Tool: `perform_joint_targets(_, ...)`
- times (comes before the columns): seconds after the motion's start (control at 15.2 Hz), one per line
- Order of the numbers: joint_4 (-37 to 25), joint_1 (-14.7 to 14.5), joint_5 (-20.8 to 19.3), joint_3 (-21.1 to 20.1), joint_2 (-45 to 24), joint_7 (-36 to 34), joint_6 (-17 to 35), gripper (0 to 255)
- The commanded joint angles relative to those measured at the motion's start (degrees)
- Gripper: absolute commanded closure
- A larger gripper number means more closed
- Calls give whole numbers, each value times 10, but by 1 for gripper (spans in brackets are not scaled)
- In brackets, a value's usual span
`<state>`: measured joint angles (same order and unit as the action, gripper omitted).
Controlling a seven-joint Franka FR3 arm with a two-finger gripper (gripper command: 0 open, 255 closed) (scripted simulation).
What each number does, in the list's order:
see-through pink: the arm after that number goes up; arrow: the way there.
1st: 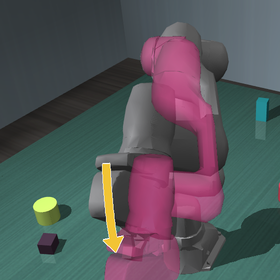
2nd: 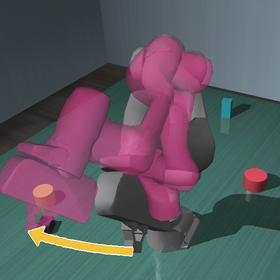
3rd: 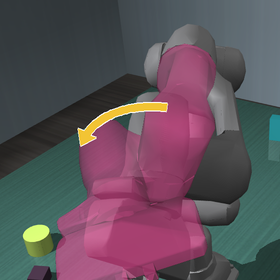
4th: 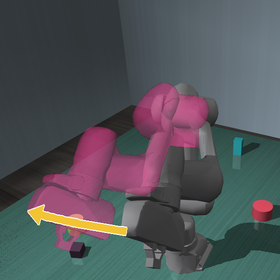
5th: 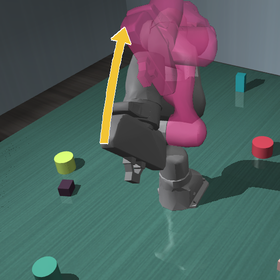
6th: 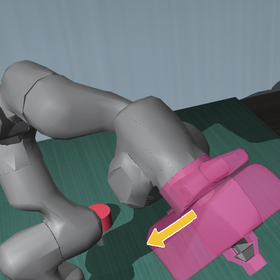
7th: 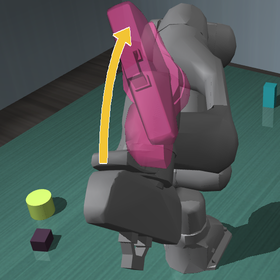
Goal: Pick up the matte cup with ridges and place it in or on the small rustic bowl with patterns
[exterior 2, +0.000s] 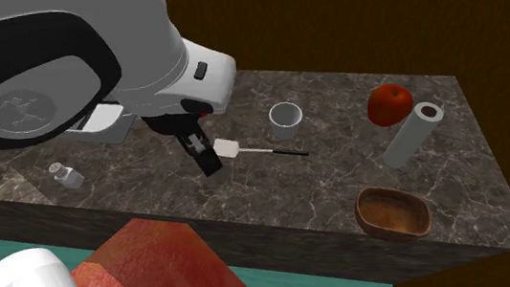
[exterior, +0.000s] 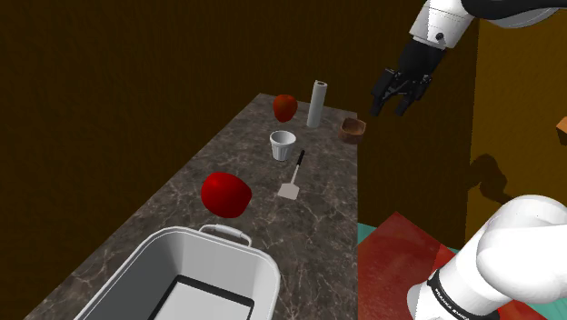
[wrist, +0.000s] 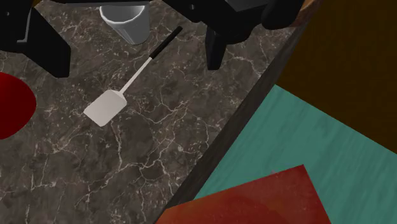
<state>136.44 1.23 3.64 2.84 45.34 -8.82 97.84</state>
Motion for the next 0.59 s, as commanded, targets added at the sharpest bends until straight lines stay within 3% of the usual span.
perform_joint_targets(0.0,0,0,0,0,0,0,0,0)
perform_joint_targets(0.53,-34,-8,24,11,-167,5,118,0)
